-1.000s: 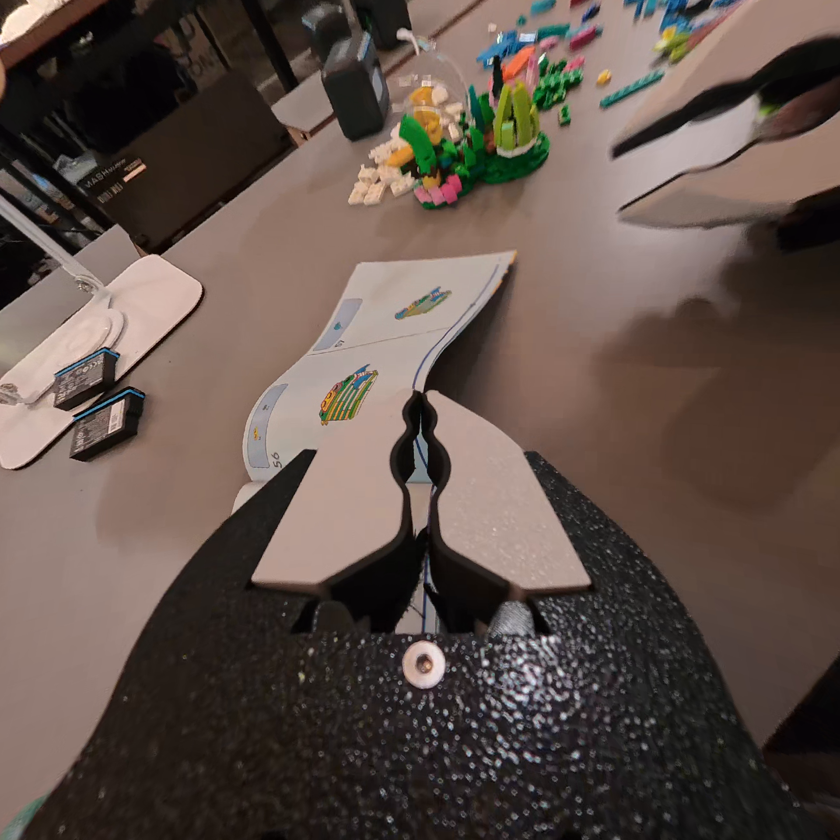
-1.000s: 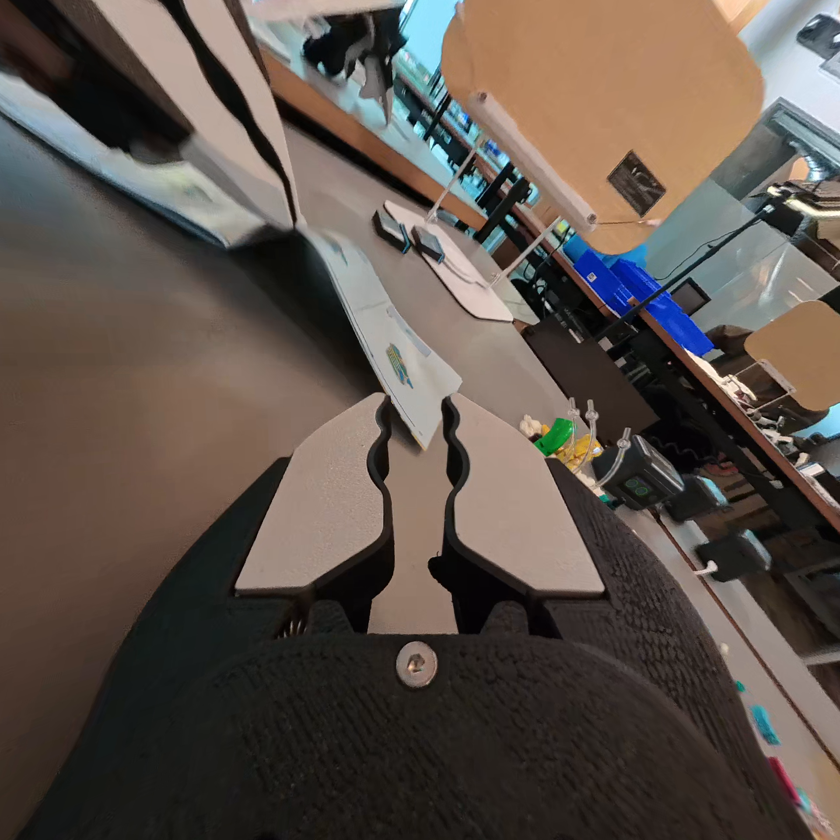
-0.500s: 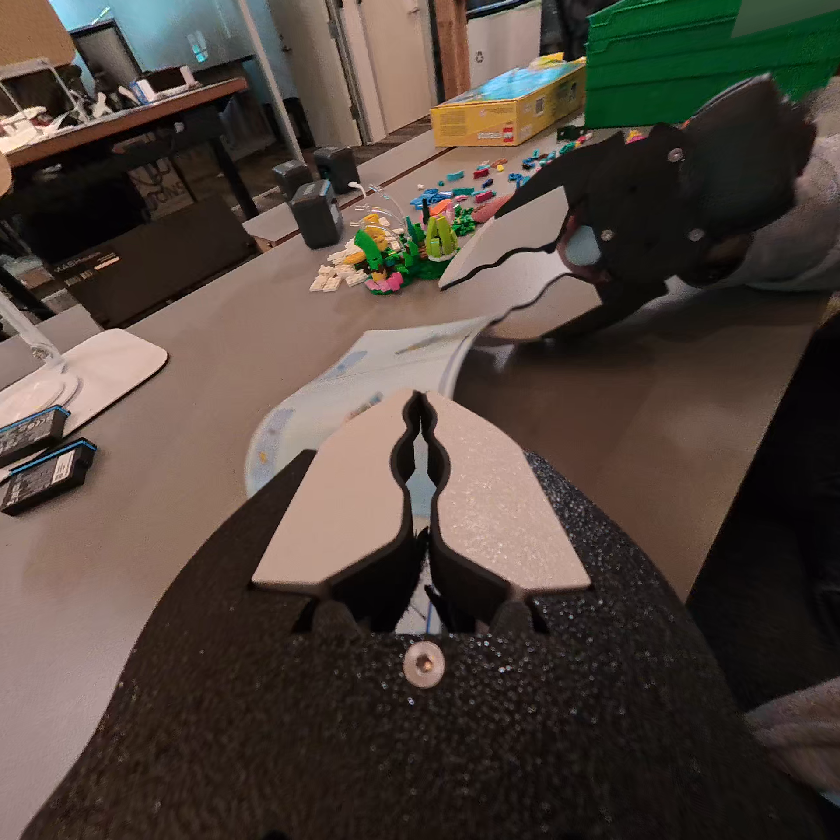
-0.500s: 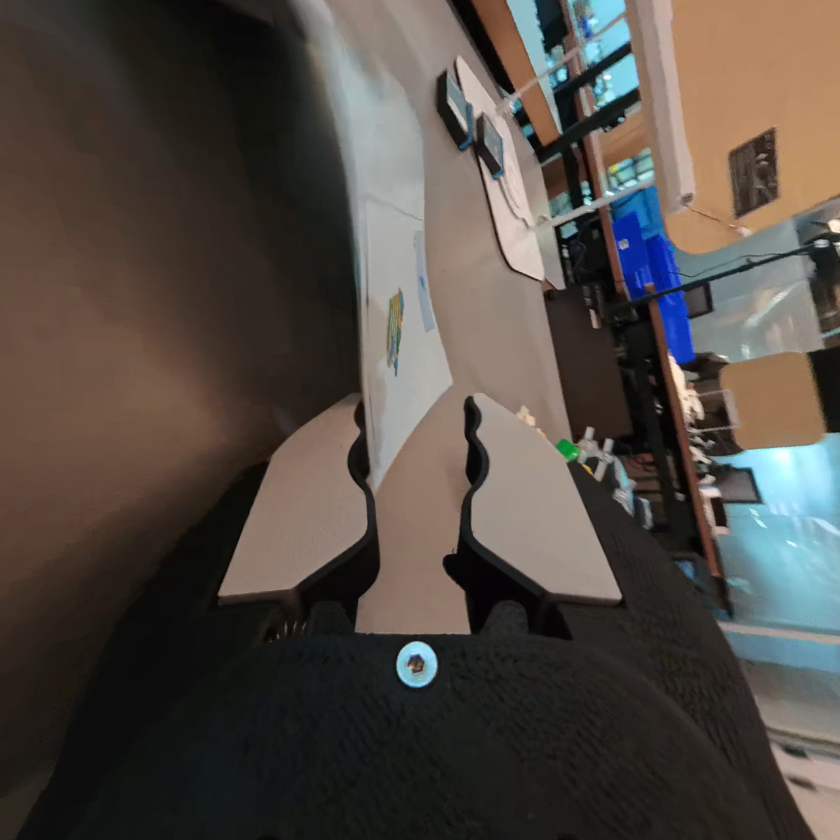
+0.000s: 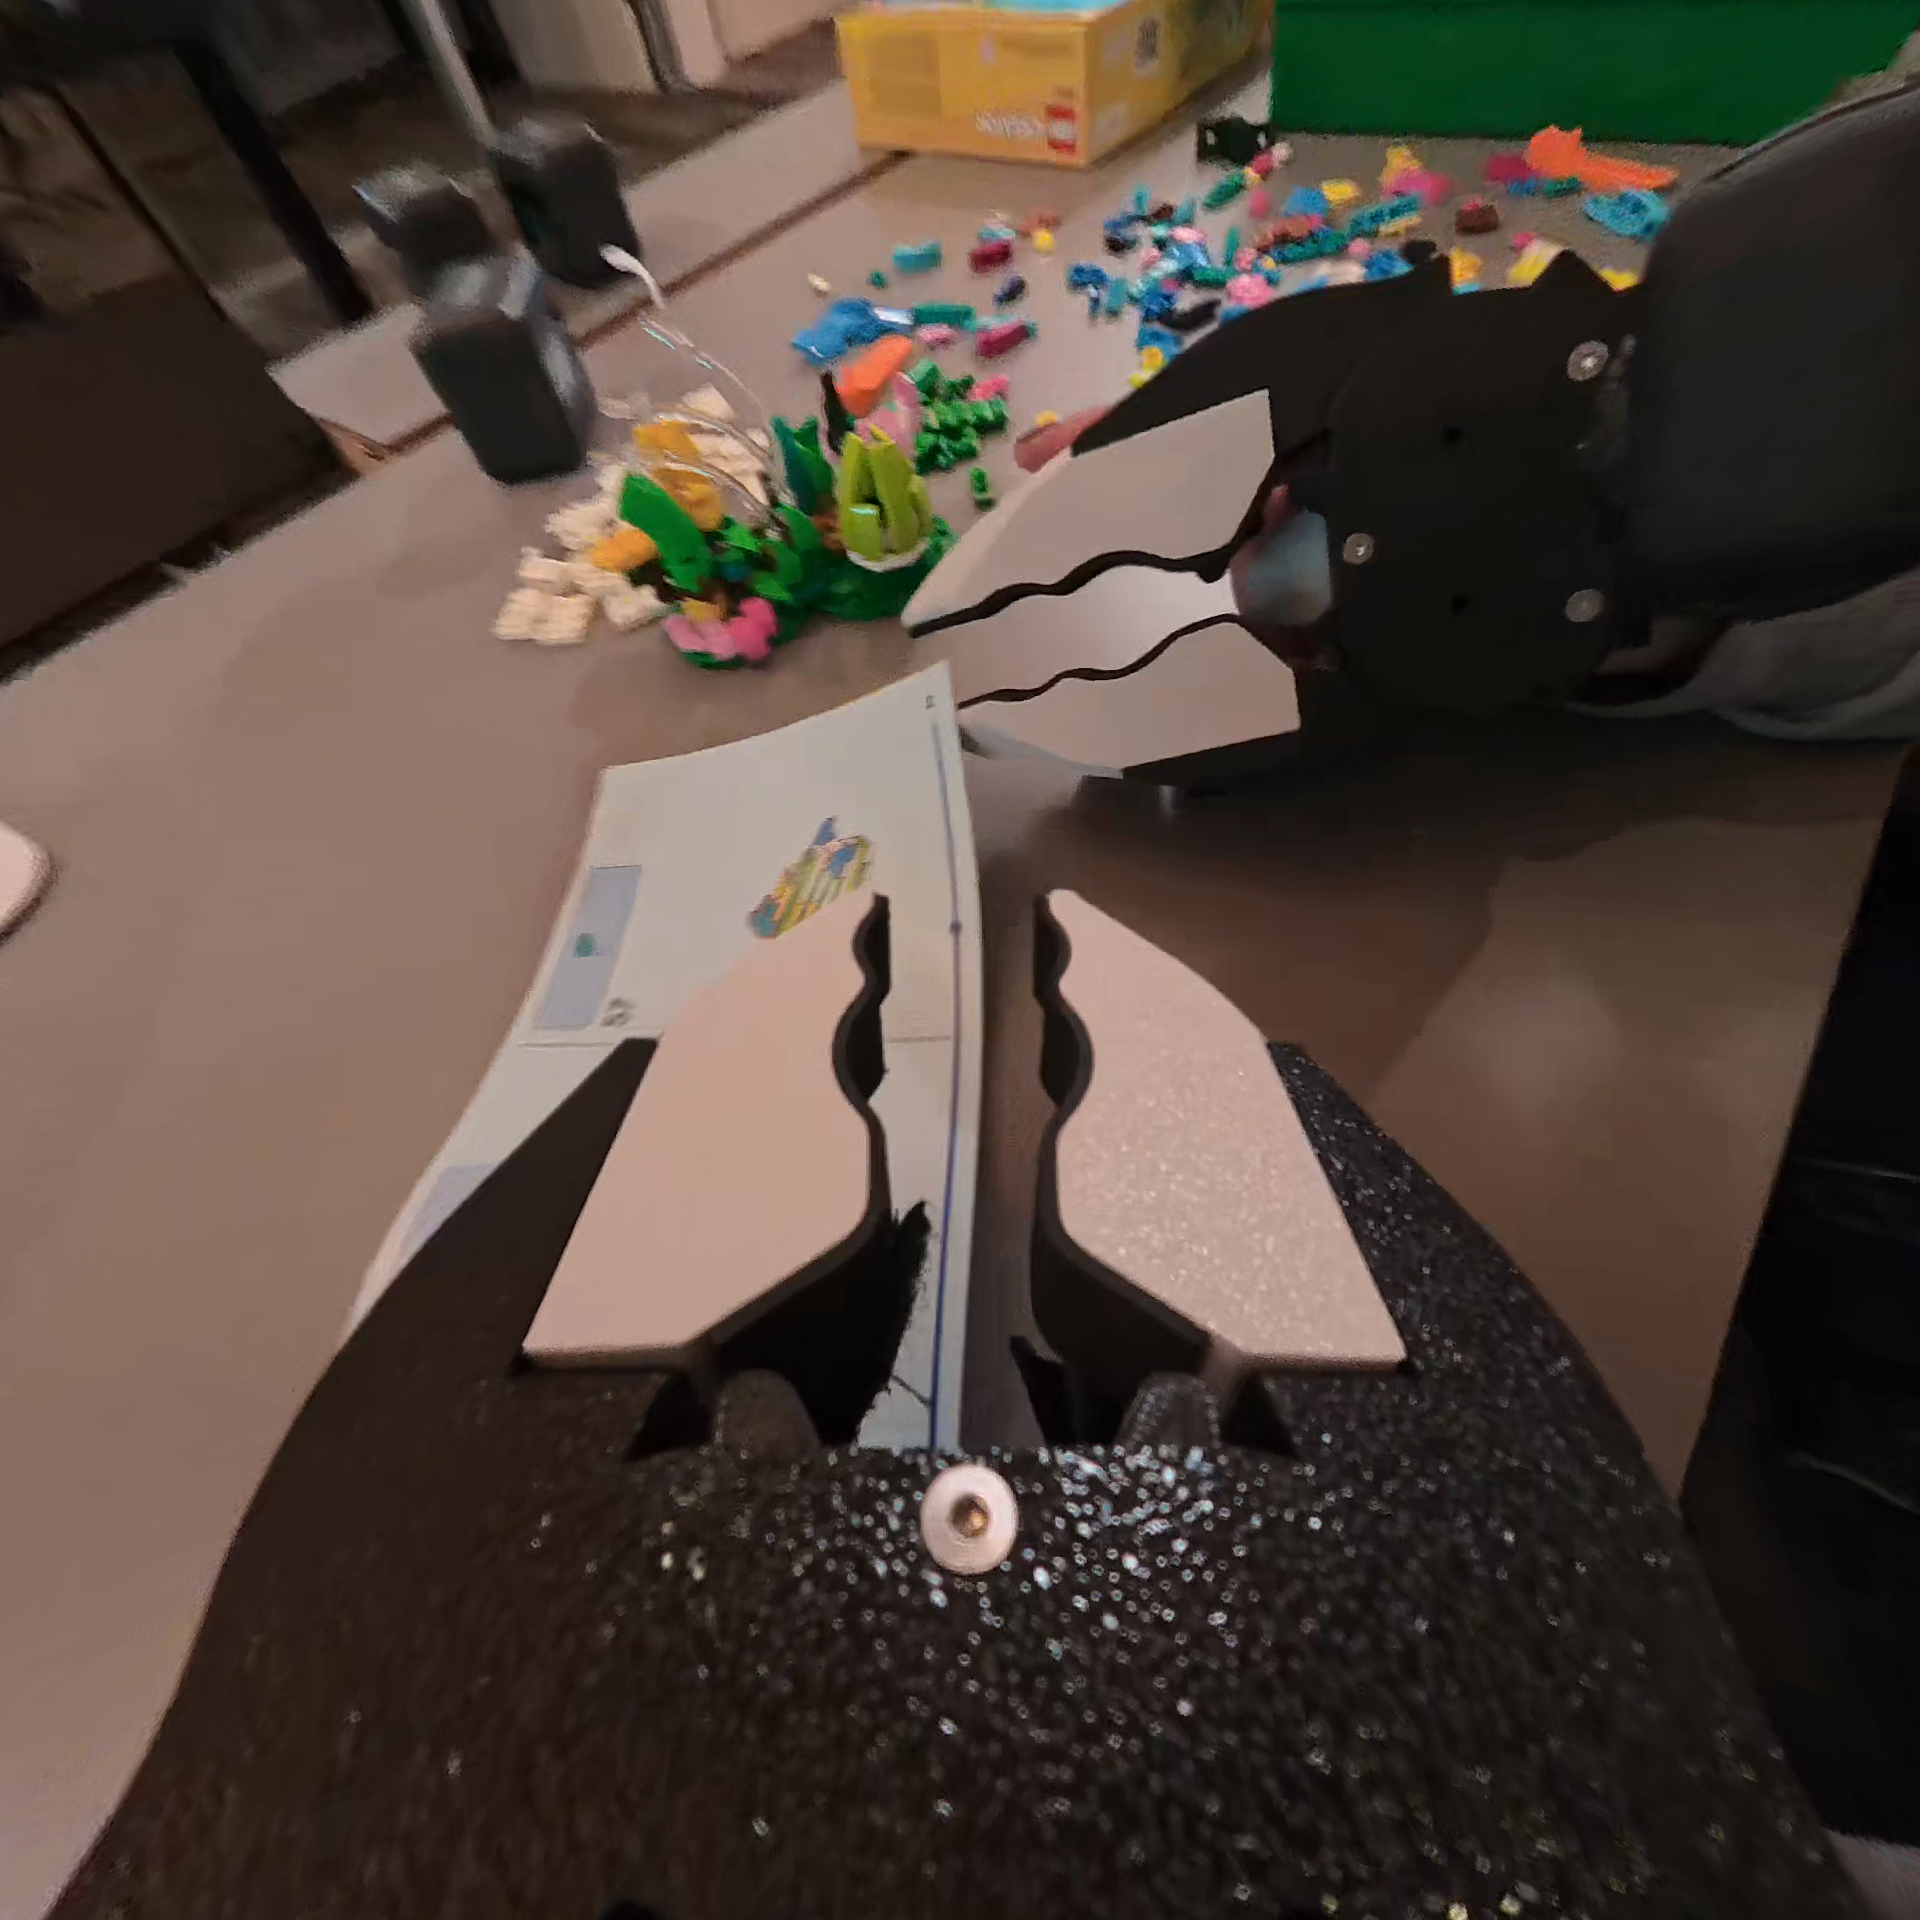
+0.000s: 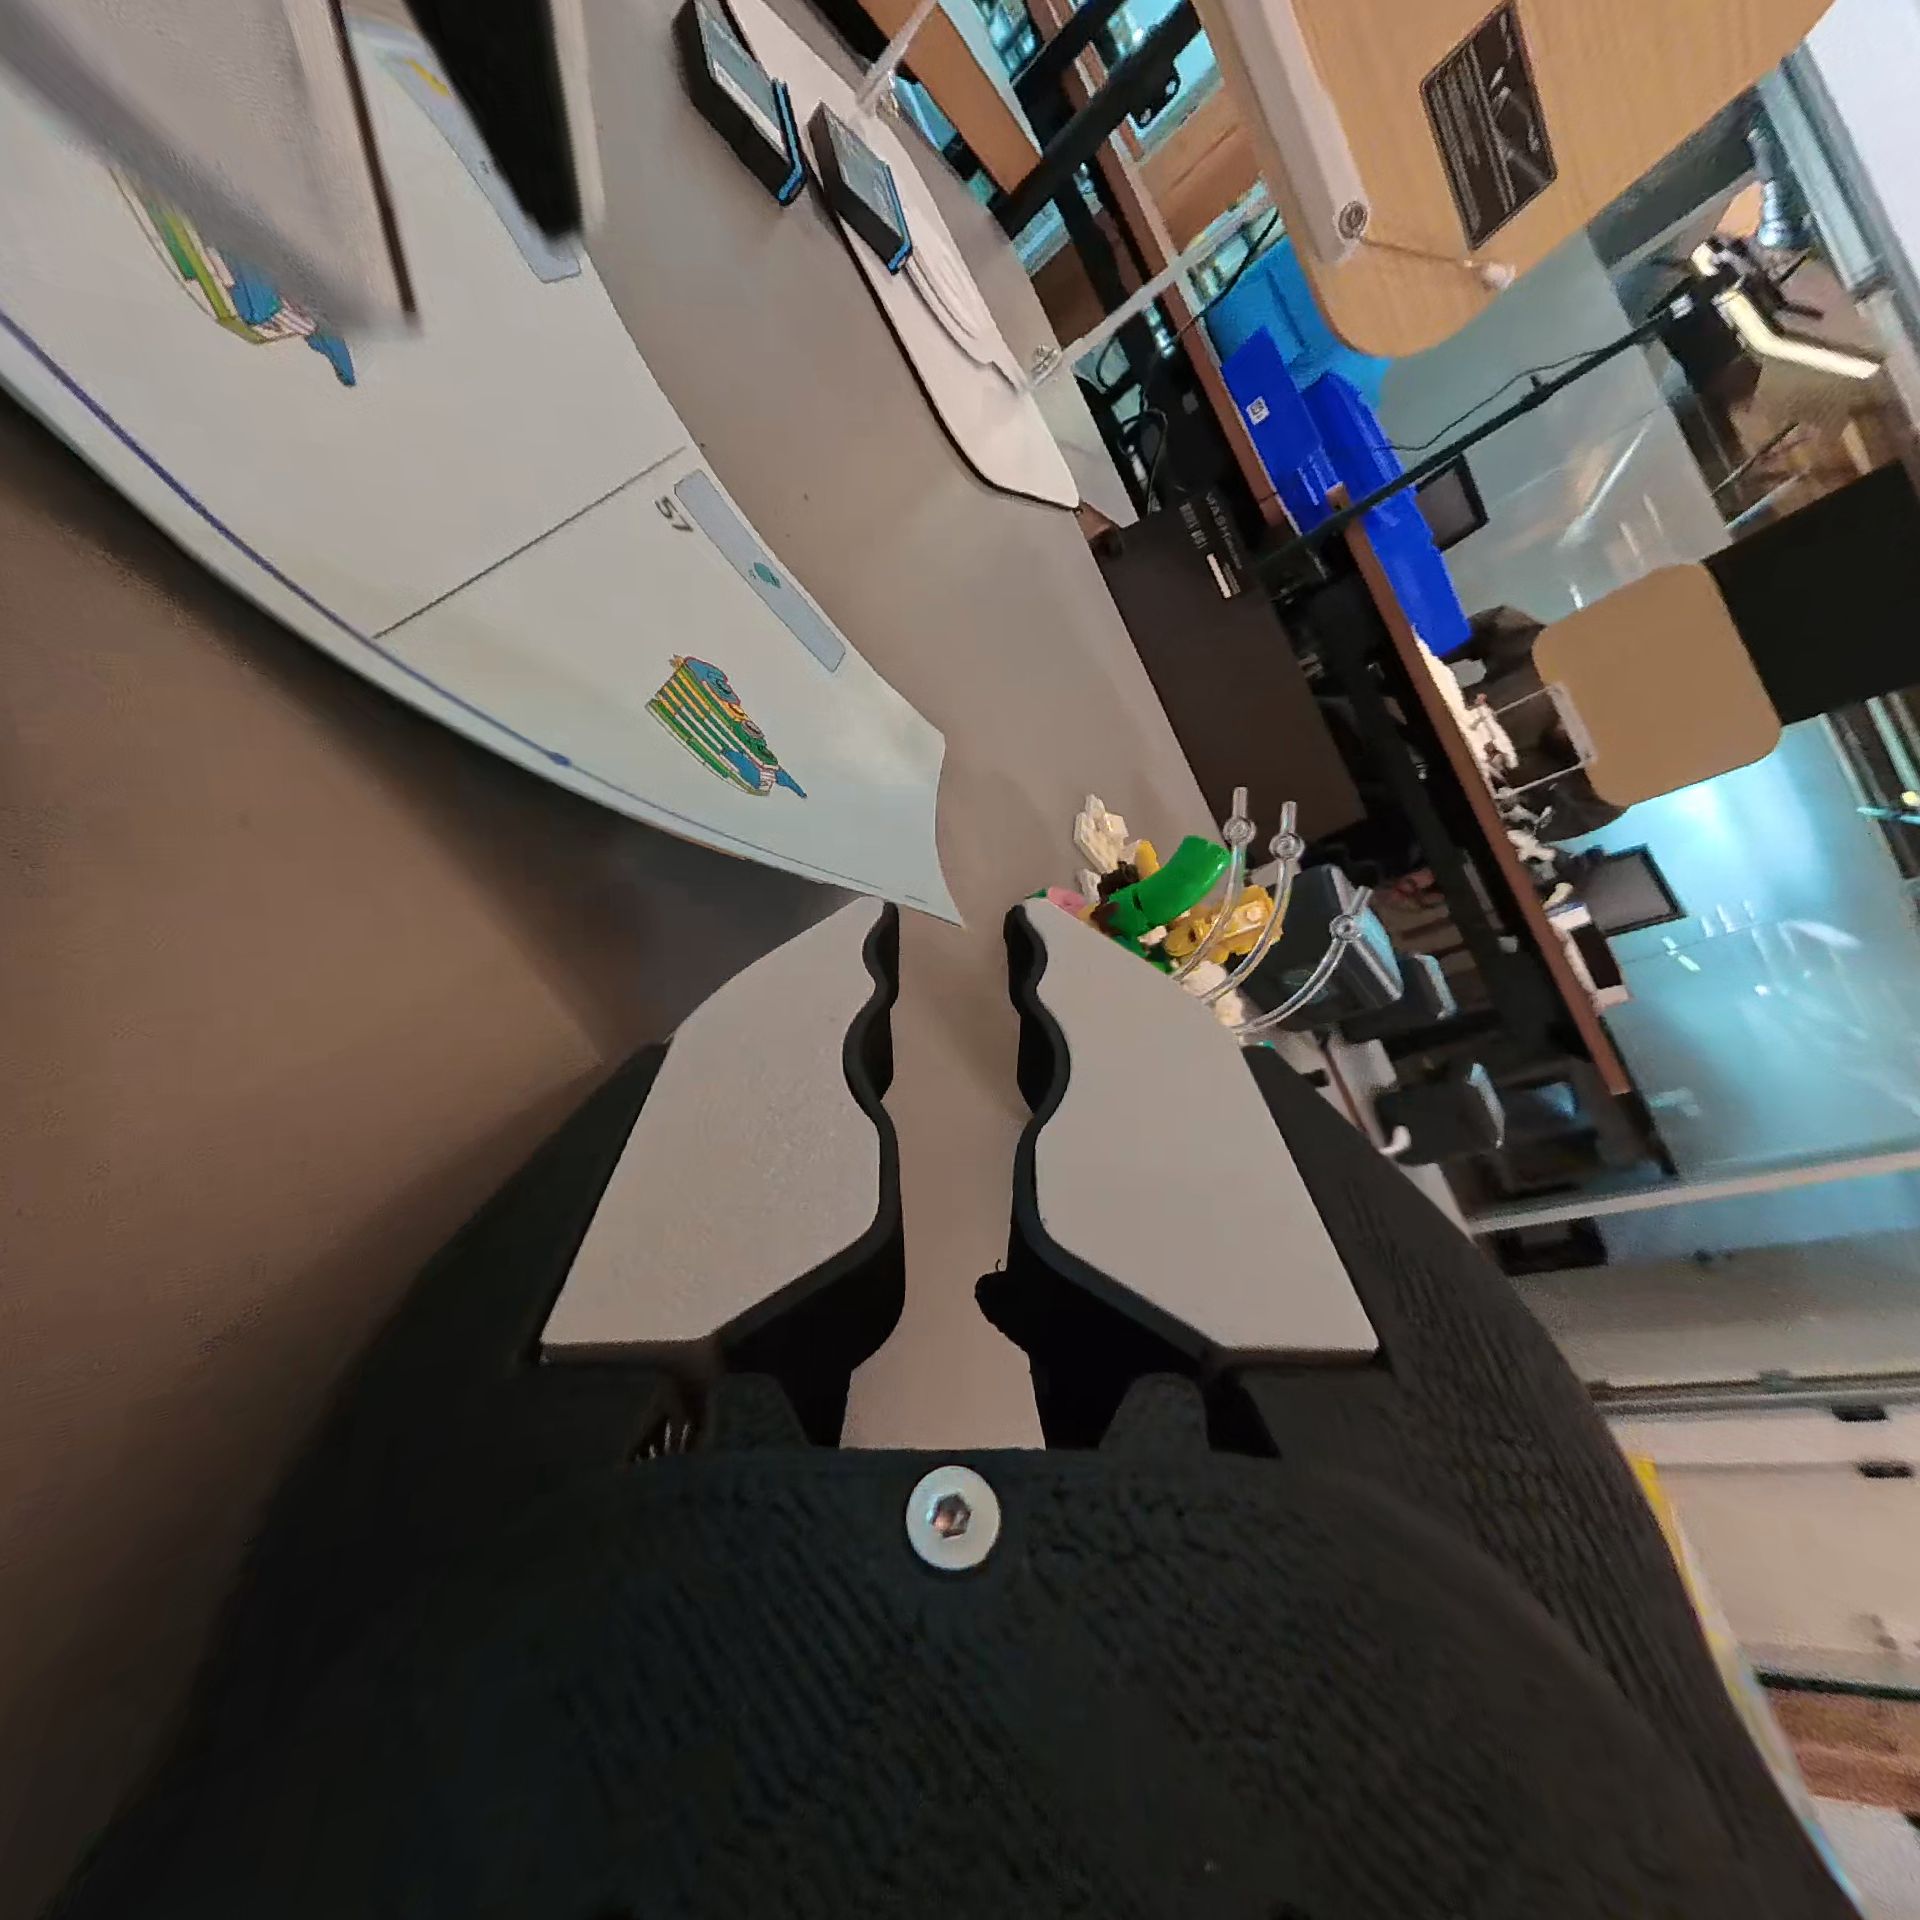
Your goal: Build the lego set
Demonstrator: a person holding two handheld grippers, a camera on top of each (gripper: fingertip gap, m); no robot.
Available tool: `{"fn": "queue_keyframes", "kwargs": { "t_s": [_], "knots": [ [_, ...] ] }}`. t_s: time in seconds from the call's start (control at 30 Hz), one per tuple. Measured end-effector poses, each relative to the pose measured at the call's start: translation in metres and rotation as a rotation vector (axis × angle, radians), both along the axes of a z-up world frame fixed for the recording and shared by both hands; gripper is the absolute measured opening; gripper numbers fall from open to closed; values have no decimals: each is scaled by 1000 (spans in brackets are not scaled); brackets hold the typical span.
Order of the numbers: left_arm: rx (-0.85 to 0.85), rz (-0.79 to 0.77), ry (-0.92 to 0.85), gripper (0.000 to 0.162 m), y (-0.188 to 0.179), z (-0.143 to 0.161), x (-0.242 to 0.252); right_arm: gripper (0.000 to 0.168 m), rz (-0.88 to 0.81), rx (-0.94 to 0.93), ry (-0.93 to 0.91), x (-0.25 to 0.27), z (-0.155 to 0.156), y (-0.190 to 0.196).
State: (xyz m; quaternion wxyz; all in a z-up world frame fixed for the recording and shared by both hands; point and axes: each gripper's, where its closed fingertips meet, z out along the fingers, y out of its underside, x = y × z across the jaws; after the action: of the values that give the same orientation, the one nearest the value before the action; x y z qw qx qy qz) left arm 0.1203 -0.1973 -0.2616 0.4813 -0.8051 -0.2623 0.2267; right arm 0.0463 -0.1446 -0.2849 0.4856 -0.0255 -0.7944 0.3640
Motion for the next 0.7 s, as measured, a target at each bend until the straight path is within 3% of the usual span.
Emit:
{"fn": "queue_keyframes", "kwargs": {
  "t_s": [0.13, 0.3, 0.57, 0.67, 0.7],
  "knots": [
    [-34, 3, -139, 28, 17, -18, -19, 19, -1, -15, -4, -2, 0, 0],
    [-12, -18, -132, 27, 31, -17, -37, 18, 5, -1, 0, -2, -1, -1],
    [0, 41, -169, 0, 31, -24, -59, 11, -13, 48, -8, -5, -6, 5],
    [25, 32, -194, 0, 37, -24, -61, 8, -19, 56, -37, -5, -9, 7],
    [22, 17, -211, 7, 40, -25, -60, 7, -19, 54, -46, -5, -9, 8]
  ]
}}
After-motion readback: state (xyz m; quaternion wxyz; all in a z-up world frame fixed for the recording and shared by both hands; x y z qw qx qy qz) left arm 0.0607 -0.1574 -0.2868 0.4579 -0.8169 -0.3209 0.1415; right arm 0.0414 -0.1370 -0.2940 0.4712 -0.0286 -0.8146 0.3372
